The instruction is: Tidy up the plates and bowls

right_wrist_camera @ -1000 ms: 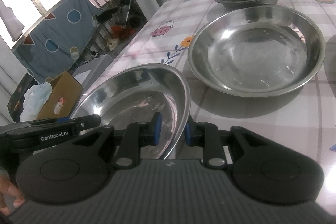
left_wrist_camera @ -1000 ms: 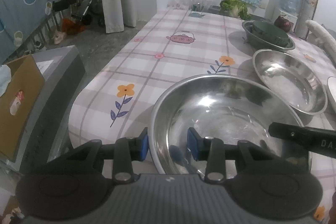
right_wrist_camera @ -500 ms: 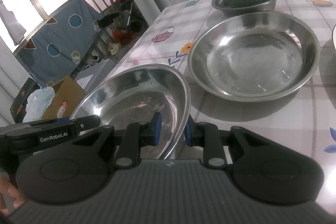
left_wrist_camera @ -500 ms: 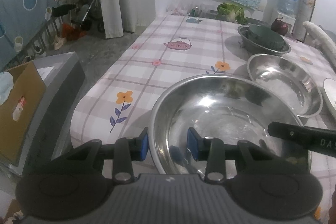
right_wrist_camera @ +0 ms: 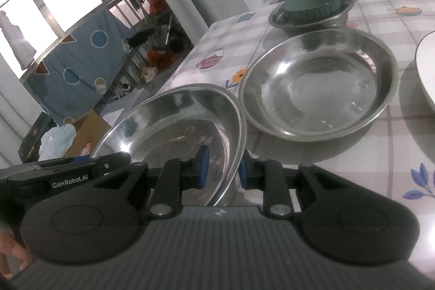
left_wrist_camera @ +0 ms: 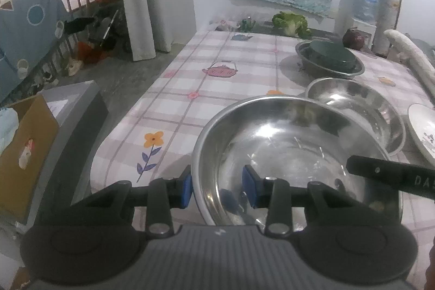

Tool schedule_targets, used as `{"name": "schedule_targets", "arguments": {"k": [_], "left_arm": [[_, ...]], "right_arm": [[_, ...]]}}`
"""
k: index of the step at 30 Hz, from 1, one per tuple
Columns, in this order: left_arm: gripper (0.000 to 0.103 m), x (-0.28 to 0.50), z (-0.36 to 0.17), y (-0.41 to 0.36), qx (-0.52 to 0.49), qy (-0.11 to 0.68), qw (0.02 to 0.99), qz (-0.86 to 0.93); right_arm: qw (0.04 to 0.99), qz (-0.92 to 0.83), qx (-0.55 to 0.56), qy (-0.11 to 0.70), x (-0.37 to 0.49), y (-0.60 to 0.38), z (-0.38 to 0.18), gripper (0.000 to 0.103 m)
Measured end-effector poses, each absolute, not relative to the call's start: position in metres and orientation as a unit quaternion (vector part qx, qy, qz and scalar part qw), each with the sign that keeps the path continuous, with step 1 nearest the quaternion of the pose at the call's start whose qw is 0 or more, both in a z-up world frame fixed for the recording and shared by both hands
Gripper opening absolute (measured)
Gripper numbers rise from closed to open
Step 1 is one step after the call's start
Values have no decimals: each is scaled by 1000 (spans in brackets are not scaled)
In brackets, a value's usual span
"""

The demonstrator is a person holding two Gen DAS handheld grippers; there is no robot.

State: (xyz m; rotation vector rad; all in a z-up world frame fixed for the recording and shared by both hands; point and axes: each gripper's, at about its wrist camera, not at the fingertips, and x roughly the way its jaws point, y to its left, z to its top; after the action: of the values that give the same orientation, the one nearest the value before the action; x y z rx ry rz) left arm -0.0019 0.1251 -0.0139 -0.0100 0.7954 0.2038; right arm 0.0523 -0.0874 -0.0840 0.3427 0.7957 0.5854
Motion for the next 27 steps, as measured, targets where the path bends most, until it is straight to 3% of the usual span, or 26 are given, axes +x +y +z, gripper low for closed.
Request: {"name": "schedule_targets", "arguments": {"k": [27], "left_arm": [[39,44,-6,47,39,368,929,9]], "right_arm": [[890,193,214,354,53,-173,-77,24]]}}
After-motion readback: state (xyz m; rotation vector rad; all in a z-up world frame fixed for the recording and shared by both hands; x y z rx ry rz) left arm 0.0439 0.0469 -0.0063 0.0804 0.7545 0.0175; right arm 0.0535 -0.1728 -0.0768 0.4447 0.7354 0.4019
